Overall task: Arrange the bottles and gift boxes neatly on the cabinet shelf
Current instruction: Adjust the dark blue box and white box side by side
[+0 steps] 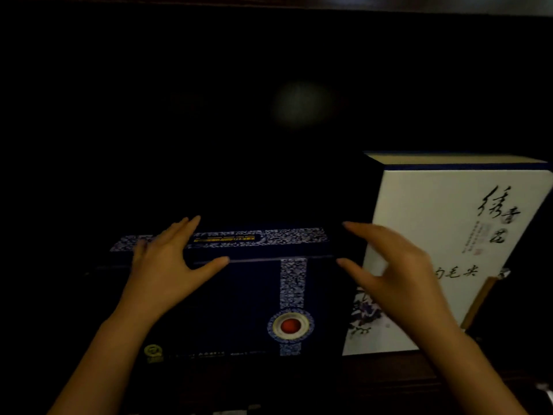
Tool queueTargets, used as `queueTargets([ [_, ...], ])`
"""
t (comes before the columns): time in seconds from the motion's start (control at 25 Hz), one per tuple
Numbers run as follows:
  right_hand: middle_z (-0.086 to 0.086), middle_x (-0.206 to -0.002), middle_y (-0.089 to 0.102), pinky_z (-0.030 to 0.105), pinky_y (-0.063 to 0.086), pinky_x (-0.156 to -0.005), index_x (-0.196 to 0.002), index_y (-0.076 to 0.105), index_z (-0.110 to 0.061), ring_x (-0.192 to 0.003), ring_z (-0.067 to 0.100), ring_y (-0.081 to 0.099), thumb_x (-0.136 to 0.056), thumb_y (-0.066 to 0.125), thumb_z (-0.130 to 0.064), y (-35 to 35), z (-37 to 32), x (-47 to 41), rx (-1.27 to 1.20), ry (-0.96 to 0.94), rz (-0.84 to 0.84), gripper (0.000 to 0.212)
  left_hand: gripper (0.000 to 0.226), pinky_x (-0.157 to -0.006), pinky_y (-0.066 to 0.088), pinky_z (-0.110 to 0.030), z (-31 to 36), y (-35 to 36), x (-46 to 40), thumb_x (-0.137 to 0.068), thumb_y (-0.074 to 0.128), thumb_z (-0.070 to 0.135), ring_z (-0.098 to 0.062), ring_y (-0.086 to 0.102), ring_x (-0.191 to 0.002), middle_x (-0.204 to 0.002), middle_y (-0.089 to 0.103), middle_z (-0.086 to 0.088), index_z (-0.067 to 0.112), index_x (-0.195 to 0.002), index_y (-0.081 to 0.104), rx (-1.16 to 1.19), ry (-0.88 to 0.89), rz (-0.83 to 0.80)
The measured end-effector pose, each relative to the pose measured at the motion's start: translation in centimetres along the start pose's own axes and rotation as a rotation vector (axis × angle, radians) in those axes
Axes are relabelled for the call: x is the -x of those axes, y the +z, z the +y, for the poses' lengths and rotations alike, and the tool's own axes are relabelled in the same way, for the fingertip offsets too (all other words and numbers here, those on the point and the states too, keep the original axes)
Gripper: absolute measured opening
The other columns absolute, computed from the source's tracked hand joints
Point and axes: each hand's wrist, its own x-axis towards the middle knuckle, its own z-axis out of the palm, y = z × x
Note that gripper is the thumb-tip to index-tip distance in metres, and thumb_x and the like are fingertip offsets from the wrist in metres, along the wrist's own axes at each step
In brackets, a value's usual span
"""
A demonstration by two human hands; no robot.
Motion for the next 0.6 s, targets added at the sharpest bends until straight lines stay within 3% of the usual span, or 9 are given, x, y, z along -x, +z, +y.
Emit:
queueTargets([
  [0.08,-0.004,-0.111,0.060,0.018,0.042,-0.092,-0.121,0.054,-0.021,-0.104,0.004,0.051,-0.076,0.069,-0.034,-4.0,3.0,0.6,0.014,-0.003,0.196,0.049,0.087,-0.111,0.026,-0.035,4.4,1.1,0.4,-0.062,0.055,0.071,-0.015,0.032,-0.137,-0.150,0.035,0.005,0.041,-0.139,0.028,0.351,0.021,-0.005],
  [0.16,-0.001,-0.121,0.056,0.029,0.042,-0.096,-0.128,0.045,-0.029,-0.111,0.003,0.046,-0.074,0.066,-0.038,-8.0,7.7,0.6,0.058,0.103,0.319,0.058,0.082,-0.110,0.028,-0.029,9.1,2.4,0.3,-0.061,0.057,0.064,-0.006,0.033,-0.134,-0.147,0.035,0.012,0.047,-0.135,0.024,0.527,0.069,-0.025],
  [0.28,-0.004,-0.145,0.037,0.045,0.039,-0.104,-0.137,0.023,-0.045,-0.131,0.011,0.035,-0.070,0.068,-0.042,-12.2,14.6,0.2,0.068,0.321,0.385,0.081,0.087,-0.106,0.034,-0.024,15.4,4.5,-0.6,-0.060,0.060,0.059,0.002,0.036,-0.127,-0.139,0.036,0.018,0.041,-0.137,0.025,0.663,0.126,-0.002],
  [0.44,-0.017,-0.149,0.025,0.039,0.035,-0.099,-0.133,0.011,-0.060,-0.131,0.005,0.027,-0.058,0.071,-0.044,-13.8,20.1,0.4,-0.195,0.465,0.328,0.097,0.082,-0.098,0.041,-0.025,20.5,7.1,-1.7,-0.071,0.075,0.025,-0.004,0.042,-0.122,-0.132,0.040,0.017,0.037,-0.137,0.030,0.814,0.094,0.008],
  [0.52,-0.010,-0.148,0.031,0.040,0.038,-0.096,-0.129,0.019,-0.061,-0.126,0.009,0.034,-0.056,0.071,-0.040,-13.7,22.5,0.9,-0.346,0.506,0.190,0.093,0.079,-0.091,0.041,-0.012,21.7,8.0,-1.9,-0.074,0.074,0.015,-0.003,0.041,-0.120,-0.128,0.041,0.024,0.044,-0.131,0.028,0.821,0.097,0.028],
  [0.6,-0.001,-0.147,0.034,0.042,0.038,-0.095,-0.132,0.028,-0.049,-0.125,0.017,0.039,-0.056,0.072,-0.033,-12.8,24.7,1.6,-0.415,0.588,0.016,0.090,0.078,-0.080,0.037,0.003,22.5,8.6,-1.8,-0.076,0.071,0.009,0.004,0.042,-0.114,-0.118,0.041,0.033,0.046,-0.127,0.026,0.823,0.093,0.079],
])
